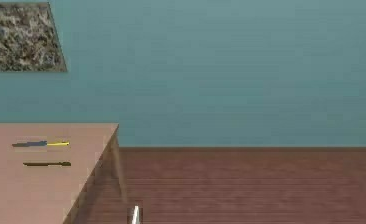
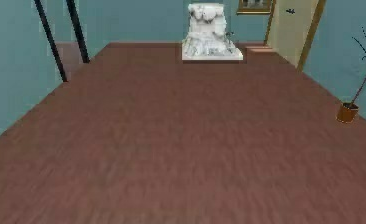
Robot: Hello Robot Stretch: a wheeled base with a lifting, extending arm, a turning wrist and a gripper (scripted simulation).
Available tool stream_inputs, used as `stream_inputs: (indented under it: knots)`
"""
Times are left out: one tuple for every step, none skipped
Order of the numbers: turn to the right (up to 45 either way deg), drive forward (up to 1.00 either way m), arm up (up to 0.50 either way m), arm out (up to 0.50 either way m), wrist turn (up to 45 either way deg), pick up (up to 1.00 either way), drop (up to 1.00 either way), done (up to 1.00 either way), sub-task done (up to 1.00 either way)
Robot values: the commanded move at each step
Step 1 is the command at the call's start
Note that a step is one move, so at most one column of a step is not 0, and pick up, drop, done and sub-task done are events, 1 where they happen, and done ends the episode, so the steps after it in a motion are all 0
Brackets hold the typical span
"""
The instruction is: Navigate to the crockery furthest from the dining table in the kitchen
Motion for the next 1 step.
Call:
stream_inputs:
  knots:
    - [45.0, 0.00, 0.00, 0.00, 0.0, 0.00, 0.00, 0.00, 0.00]
